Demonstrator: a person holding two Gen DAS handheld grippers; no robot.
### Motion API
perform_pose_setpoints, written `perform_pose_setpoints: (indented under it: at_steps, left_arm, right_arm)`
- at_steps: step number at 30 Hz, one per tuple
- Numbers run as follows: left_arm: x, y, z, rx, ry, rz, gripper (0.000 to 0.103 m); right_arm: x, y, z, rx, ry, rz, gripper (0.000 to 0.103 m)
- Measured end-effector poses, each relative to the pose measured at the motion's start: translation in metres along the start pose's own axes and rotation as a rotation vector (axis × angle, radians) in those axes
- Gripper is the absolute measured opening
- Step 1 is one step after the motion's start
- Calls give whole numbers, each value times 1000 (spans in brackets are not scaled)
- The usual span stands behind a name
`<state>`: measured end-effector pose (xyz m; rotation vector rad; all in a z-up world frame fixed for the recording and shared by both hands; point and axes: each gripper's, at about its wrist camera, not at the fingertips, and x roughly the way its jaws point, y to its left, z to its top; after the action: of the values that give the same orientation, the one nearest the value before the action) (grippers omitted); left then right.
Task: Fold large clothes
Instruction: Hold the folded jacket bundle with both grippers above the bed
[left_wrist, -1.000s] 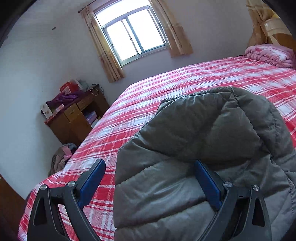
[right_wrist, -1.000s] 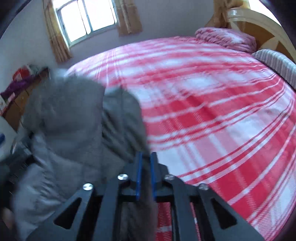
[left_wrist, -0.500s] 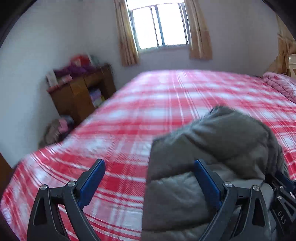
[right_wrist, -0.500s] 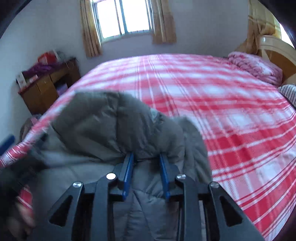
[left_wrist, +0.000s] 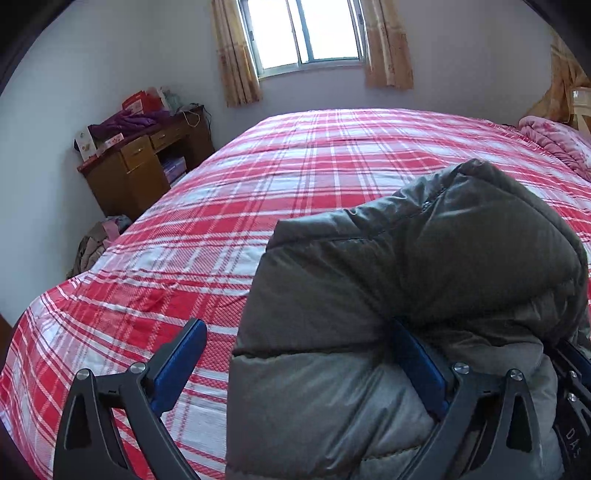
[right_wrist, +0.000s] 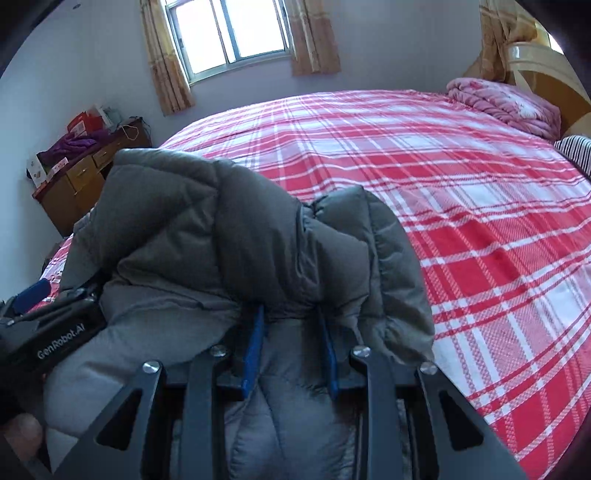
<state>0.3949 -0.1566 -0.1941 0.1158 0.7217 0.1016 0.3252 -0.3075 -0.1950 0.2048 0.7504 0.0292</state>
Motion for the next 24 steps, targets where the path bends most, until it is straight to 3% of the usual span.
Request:
perform_pose_setpoints:
  at_steps: [24]
  left_arm:
    - [16, 2, -5, 4, 47, -11, 102]
  right_arm:
    - [8, 10, -2, -54, 25, -84, 30]
